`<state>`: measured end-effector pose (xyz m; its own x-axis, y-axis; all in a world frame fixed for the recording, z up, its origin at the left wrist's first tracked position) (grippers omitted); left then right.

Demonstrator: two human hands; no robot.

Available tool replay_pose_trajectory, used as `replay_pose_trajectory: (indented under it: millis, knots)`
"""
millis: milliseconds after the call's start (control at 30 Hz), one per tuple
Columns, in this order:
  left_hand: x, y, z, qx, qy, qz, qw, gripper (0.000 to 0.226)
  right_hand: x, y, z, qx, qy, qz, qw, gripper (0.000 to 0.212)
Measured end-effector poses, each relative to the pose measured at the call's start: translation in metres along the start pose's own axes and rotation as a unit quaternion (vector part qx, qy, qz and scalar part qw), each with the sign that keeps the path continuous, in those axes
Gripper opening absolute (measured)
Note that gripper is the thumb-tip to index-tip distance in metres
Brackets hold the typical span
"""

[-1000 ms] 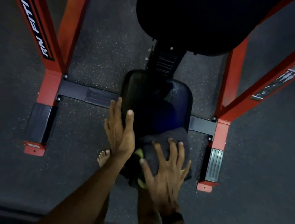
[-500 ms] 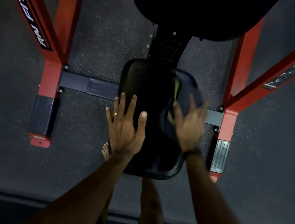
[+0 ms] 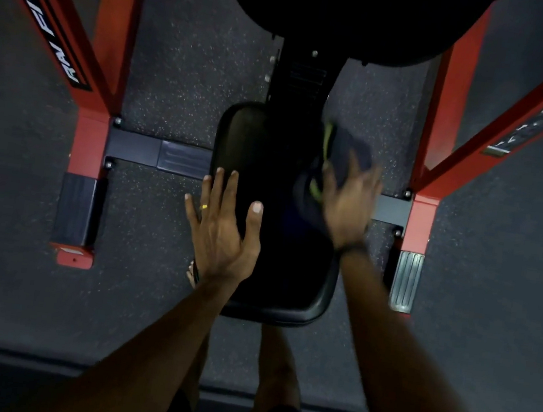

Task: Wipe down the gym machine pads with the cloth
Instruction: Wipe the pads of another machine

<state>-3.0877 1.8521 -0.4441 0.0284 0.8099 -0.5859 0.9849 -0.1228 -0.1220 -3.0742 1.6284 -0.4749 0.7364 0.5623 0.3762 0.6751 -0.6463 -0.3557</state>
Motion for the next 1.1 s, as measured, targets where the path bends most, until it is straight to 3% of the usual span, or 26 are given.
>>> replay_pose_trajectory:
  millis: [133,200,333,433,500,567,633,700,833,967,1033,1100]
  knots:
    - [-0.001,0.002,-0.003,-0.013,0.0,-0.008,1.0,0.069,-0.033,-0.182,-0.022,0.022,-0.014,0.014,1.0,0.059]
    - [-0.003,0.001,-0.005,-0.03,-0.007,-0.003,1.0,0.067,-0.027,-0.157,-0.017,0.003,-0.046,0.011,0.999,0.055]
    - [-0.003,-0.001,-0.008,-0.048,-0.024,-0.004,0.999,0.066,0.04,0.009,0.015,-0.033,-0.192,-0.042,0.98,0.052]
    - [-0.003,0.001,-0.009,-0.057,-0.027,0.003,0.998,0.067,0.069,0.089,0.03,-0.032,-0.187,-0.031,0.981,0.052]
    - [-0.004,0.001,-0.009,-0.054,-0.038,0.002,0.998,0.067,0.059,0.059,0.021,-0.05,-0.182,-0.058,0.98,0.052]
    - [-0.003,0.002,-0.01,-0.052,-0.048,-0.004,0.997,0.067,0.033,-0.033,0.002,-0.064,-0.173,-0.104,0.977,0.053]
    - [-0.004,0.002,-0.011,-0.053,-0.055,-0.008,0.997,0.066,0.006,-0.139,-0.011,-0.037,-0.155,-0.127,0.979,0.055]
    - [-0.008,0.0,-0.014,-0.063,-0.061,0.001,0.996,0.065,-0.002,-0.176,-0.016,-0.024,-0.14,-0.137,0.98,0.054]
    - [-0.004,-0.001,-0.016,-0.082,-0.085,0.006,0.993,0.063,0.062,-0.051,0.021,-0.067,-0.19,-0.175,0.964,0.05]
    - [-0.005,0.0,-0.019,-0.093,-0.075,0.01,0.993,0.064,0.127,0.069,0.058,-0.035,-0.226,-0.119,0.966,0.053]
    - [-0.005,0.001,-0.019,-0.091,-0.085,0.003,0.992,0.064,0.113,0.041,0.046,-0.069,-0.217,-0.133,0.965,0.05]
    - [-0.003,0.0,-0.02,-0.097,-0.097,-0.009,0.99,0.064,0.077,-0.045,0.02,-0.087,-0.187,-0.179,0.962,0.046]
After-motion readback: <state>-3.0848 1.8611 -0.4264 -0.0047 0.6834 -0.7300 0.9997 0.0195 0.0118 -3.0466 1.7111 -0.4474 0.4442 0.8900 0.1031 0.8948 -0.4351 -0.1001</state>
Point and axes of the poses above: each hand's wrist, its own y-axis towards the middle knuckle, its own z-axis out of the palm, x = y × z, the point moved 6 cm from there along y, towards the middle knuckle, and after that the axes turned 9 degrees about z, right-handed, at the moved point
